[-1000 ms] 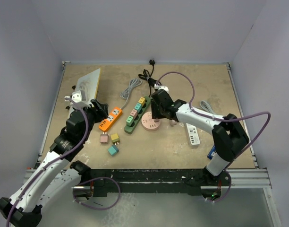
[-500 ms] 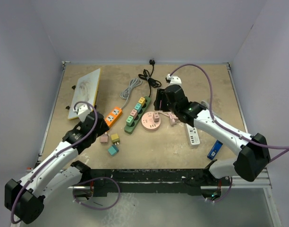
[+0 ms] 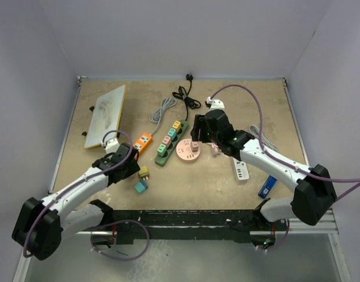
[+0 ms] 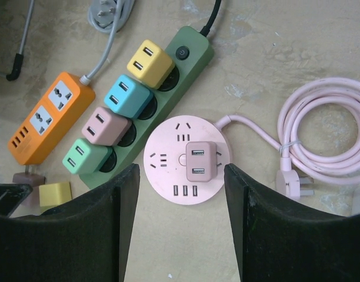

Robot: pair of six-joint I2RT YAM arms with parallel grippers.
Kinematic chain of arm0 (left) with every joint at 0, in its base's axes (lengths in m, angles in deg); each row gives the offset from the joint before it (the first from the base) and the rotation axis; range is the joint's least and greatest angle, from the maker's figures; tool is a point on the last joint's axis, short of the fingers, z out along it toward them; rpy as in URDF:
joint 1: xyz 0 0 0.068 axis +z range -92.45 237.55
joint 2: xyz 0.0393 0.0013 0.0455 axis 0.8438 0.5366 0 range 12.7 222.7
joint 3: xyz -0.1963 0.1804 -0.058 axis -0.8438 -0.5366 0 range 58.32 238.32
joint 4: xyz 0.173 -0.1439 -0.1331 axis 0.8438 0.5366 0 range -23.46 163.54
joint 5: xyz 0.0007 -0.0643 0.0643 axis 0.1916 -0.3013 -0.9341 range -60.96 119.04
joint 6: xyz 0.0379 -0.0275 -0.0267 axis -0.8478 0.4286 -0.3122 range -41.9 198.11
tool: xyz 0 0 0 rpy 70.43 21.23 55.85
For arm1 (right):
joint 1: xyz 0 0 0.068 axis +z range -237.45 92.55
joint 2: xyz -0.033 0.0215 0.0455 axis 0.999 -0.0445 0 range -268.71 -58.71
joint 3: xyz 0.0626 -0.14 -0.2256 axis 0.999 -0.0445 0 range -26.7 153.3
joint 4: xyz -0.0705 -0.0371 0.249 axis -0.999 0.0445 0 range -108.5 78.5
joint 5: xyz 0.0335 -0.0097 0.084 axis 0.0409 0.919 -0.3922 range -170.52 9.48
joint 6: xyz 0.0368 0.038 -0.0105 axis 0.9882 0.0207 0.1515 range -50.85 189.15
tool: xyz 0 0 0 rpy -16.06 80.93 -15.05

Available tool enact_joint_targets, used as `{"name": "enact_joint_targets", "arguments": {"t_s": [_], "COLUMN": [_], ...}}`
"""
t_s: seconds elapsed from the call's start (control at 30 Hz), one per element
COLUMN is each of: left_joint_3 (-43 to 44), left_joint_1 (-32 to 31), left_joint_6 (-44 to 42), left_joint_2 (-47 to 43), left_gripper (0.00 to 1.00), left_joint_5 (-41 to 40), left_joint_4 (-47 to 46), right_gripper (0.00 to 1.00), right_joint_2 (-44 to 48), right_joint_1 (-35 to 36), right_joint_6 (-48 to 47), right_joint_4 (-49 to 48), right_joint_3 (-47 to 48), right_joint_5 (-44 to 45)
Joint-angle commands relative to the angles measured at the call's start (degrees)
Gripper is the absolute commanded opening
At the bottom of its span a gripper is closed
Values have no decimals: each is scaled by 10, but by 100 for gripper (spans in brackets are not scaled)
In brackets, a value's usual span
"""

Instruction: Insert the plug

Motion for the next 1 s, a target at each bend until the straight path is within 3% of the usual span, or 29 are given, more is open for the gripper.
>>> {"name": "enact_joint_targets", "arguments": {"t_s": [0.0,0.27,0.53,0.77,0.97], "left_joint_3": [2,-2,-4,38,72], "left_joint_1": [1,1,1,1,1], "left_joint_6": [-13,-22,-29,-10,53], "left_joint_2": [34,76,97,-4,-90], "left_gripper": [61,55,35,31,31], "left_joint_5": [-3,-31,-9,-13,52], "left_joint_4": [-33,-61,-83,-60,-122], "right_gripper": [61,60,59,59,63], "right_joint_2": [19,21,31,50,84], "right_joint_1": [-2,-2,-2,-2,-2], "right_joint_6": [4,10,21,5,-43], "right_joint_4": [-37,-43,-40,-83,-230], "right_joint_3": [-6,-9,-16,-42,-101], "right_joint_5": [-9,-21,-26,-86,-156]}}
